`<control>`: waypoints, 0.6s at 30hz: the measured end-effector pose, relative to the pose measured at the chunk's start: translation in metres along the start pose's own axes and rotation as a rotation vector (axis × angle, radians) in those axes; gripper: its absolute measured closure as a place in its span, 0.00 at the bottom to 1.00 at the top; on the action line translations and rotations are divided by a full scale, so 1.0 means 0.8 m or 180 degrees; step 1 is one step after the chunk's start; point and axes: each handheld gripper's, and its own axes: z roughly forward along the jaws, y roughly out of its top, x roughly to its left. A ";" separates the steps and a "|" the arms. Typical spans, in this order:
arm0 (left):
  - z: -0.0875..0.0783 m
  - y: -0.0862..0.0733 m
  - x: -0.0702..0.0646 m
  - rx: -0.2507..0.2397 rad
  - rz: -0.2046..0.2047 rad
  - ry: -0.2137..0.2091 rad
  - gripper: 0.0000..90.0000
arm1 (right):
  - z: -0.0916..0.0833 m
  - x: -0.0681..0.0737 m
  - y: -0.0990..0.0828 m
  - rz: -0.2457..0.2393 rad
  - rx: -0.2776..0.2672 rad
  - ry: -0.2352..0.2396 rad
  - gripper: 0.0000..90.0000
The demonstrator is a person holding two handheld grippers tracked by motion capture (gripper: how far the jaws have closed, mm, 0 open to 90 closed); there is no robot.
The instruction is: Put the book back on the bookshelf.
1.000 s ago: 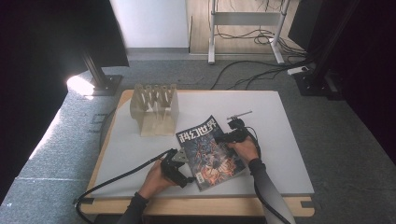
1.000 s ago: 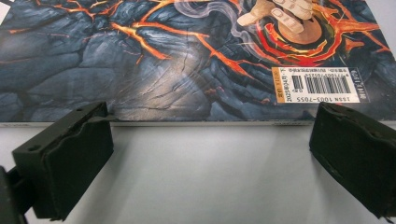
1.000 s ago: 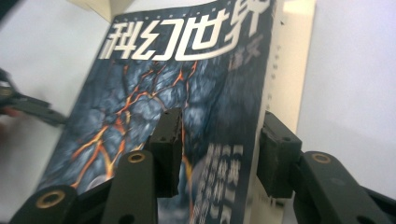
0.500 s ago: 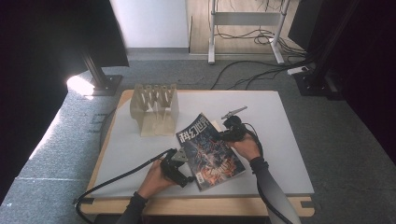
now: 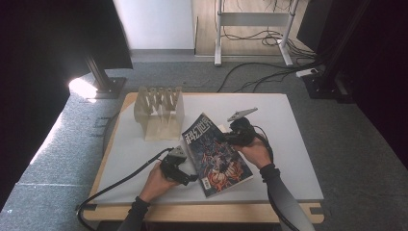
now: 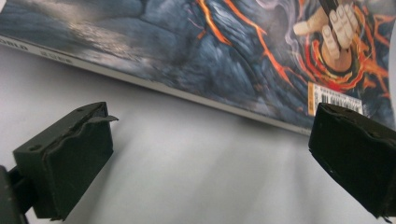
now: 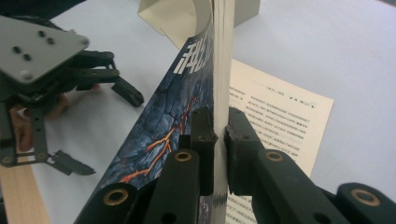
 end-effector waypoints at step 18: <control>0.002 0.035 0.028 -0.0289 -0.0259 -0.0143 0.16 | -0.031 0.021 0.014 -0.0175 -0.0172 0.0071 0.91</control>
